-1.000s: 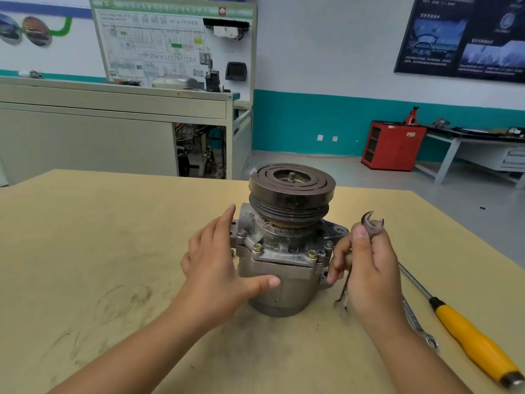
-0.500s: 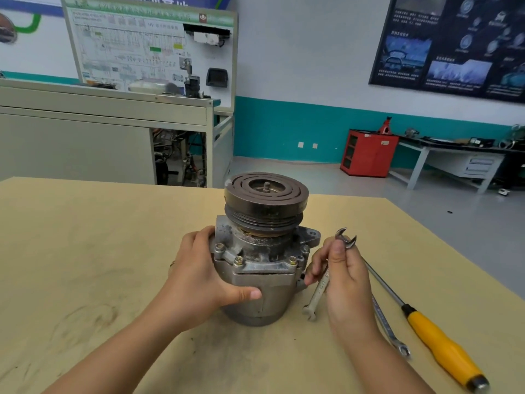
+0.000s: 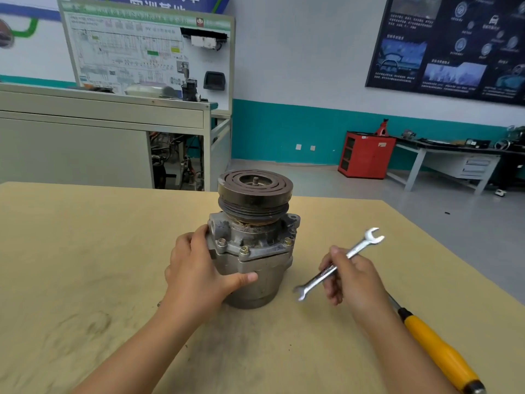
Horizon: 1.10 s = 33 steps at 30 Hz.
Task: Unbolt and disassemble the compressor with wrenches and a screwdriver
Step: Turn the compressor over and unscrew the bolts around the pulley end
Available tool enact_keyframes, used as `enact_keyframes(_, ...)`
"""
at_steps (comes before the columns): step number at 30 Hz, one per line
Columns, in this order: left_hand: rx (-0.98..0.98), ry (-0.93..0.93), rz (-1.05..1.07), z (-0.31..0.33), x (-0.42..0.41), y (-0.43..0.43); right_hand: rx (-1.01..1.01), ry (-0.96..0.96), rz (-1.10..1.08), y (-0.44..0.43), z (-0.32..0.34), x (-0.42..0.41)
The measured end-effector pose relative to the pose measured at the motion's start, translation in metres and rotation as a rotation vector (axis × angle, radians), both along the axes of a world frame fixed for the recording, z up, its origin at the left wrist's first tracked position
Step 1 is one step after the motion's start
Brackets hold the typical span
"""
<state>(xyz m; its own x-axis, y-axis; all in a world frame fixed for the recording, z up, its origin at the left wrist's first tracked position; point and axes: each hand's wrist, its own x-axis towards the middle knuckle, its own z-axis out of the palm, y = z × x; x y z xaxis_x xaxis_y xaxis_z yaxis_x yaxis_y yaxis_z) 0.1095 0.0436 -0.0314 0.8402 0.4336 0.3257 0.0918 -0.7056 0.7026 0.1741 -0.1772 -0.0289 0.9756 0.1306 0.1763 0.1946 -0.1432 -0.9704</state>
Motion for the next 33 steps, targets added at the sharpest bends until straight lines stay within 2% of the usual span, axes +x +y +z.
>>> enact_keyframes(4,-0.024,-0.013,-0.074,-0.003,-0.004,0.005,0.567,0.018,-0.006,-0.003,0.007,-0.003)
enact_keyframes(6,-0.008,-0.032,-0.064,-0.004,-0.005,0.005,0.661,0.017,0.029,-0.002,0.01,-0.006)
enact_keyframes(12,0.025,-0.05,-0.012,-0.003,-0.011,-0.001,0.581,-0.054,0.073,0.007,0.007,-0.011)
enact_keyframes(19,0.029,0.01,0.045,0.008,-0.011,-0.003,0.622,0.046,0.079,0.017,0.006,-0.011)
enact_keyframes(23,0.063,0.033,-0.021,0.013,-0.006,-0.001,0.658,0.109,0.055,0.023,0.01,-0.011)
enact_keyframes(28,-0.135,-0.101,-0.195,0.012,0.0,0.005,0.653,0.239,0.036,0.021,0.015,-0.005)
enact_keyframes(33,-0.129,-0.145,-0.177,0.007,0.002,0.005,0.618,0.272,0.071,0.02,0.024,0.006)
